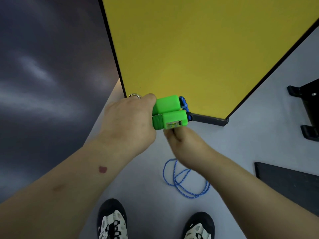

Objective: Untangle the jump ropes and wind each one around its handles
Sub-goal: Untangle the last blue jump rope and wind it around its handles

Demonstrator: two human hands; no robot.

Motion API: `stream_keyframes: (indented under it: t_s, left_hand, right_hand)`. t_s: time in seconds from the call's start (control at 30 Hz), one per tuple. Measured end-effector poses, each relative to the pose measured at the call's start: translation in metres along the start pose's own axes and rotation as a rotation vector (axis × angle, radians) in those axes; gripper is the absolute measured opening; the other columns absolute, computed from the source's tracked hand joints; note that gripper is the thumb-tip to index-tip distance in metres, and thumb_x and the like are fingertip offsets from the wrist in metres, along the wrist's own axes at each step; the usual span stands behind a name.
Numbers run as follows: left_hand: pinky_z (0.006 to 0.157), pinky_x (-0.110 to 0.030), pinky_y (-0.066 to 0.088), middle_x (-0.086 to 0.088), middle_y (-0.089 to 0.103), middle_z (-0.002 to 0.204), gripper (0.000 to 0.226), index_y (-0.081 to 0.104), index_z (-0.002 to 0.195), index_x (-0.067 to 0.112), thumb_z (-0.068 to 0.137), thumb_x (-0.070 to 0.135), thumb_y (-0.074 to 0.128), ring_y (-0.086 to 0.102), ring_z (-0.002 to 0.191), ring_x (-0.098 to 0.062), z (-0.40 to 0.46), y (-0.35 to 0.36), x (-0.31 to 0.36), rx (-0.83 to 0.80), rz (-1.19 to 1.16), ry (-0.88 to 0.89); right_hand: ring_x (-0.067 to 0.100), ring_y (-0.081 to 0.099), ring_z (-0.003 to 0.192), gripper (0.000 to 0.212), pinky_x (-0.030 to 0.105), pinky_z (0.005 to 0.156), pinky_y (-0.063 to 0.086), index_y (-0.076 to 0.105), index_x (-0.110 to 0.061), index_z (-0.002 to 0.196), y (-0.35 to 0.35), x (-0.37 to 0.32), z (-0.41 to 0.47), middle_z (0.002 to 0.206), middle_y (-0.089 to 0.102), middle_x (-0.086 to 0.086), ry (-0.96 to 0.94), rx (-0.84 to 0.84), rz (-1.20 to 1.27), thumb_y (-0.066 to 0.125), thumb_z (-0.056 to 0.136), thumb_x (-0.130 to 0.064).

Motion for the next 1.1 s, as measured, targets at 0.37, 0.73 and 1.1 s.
stream_keyframes:
  t_s: [0.37, 0.73, 1.1]
  left_hand:
    - [0.067, -0.036, 0.024, 0.008, 0.026, 0.071, 0.031, 0.045, 0.097, 0.027, 0.073, 0.012, 0.059, 0.037, 0.07, -0.025, -0.001, 0.011, -0.008, 0.011, 0.084, -0.004]
    - [0.07, -0.034, 0.023, 0.009, 0.04, 0.081, 0.033, 0.039, 0.093, 0.033, 0.075, 0.016, 0.06, 0.04, 0.075, -0.023, -0.003, 0.011, -0.002, -0.071, 0.053, 0.12]
    - [0.068, -0.034, 0.029, 0.006, 0.055, 0.09, 0.035, 0.039, 0.092, 0.035, 0.071, 0.016, 0.06, 0.056, 0.079, -0.024, -0.002, -0.001, -0.002, -0.141, -0.022, 0.195]
  right_hand:
    - [0.016, 0.045, 0.062, 0.028, 0.031, 0.05, 0.03, 0.04, -0.019, 0.075, -0.049, -0.04, -0.019, 0.077, 0.048, 0.001, -0.011, -0.244, -0.551, 0.039, 0.101, -0.029]
    - [0.0, 0.055, 0.059, 0.009, 0.016, 0.05, 0.04, 0.073, -0.034, 0.085, -0.103, -0.037, 0.011, 0.073, 0.067, -0.013, -0.096, -0.151, -0.047, 0.08, 0.081, -0.033]
    - [0.008, 0.05, 0.056, 0.006, 0.023, 0.061, 0.043, 0.07, -0.011, 0.091, -0.083, 0.0, 0.041, 0.061, 0.06, -0.007, 0.002, -0.182, 0.674, 0.07, 0.09, -0.017]
Point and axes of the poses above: each hand's wrist, its own z-axis towards the middle knuckle, its own y-axis out of the palm, x = y × z, the point moved 1 cm from there along z, towards the middle knuckle
